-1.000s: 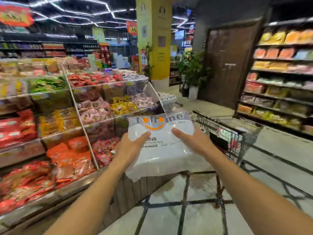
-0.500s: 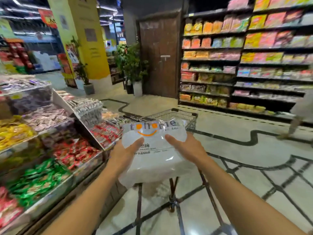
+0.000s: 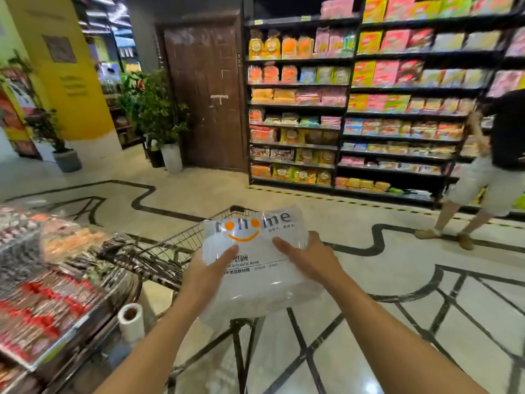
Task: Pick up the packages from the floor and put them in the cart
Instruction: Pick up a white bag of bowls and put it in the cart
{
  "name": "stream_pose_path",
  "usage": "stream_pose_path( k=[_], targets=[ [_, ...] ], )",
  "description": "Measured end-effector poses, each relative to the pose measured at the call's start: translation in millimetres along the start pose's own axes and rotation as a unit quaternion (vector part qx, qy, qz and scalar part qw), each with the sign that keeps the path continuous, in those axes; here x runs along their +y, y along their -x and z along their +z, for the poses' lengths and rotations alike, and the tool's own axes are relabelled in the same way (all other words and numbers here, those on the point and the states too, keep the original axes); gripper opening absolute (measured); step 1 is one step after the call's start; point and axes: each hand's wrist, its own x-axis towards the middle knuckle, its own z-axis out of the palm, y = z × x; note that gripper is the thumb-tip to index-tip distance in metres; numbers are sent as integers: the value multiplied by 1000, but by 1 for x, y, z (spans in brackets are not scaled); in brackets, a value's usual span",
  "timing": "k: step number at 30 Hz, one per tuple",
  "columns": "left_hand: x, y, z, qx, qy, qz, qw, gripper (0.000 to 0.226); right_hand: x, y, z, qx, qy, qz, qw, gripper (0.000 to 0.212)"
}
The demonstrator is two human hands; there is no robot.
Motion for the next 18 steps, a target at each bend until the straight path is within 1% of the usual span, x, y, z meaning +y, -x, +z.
stream_pose_path(
  k=[3,4,5,8,11,12,15,18],
  targets=[
    [2,-60,33,8,4,-7,1000,65,7,-74,-10,-5,13,-8,1000,121],
    [2,-82,45,12,7,-9,1000,66,9,-99,-14,-9,12,-13,1000,123],
    [3,-103,57,16,5,-17,1000,64,10,-123,-18,-13,9,-18,1000,120],
    [6,-162,88,36,-5,-39,999,56,12,-196,-31,-31,5,-23,999,102],
    [4,-215,108,72,17,-63,995,46,8,-266,-33,-61,16,-27,998,95],
    [1,-232,112,84,24,-71,994,46,5,-288,-32,-71,22,-31,997,95],
    [-12,-276,117,117,36,-92,988,63,-7,-341,-21,-97,39,-50,993,98],
    [-25,-313,117,147,50,-110,982,69,-17,-390,1,-125,48,-61,989,98]
  ],
)
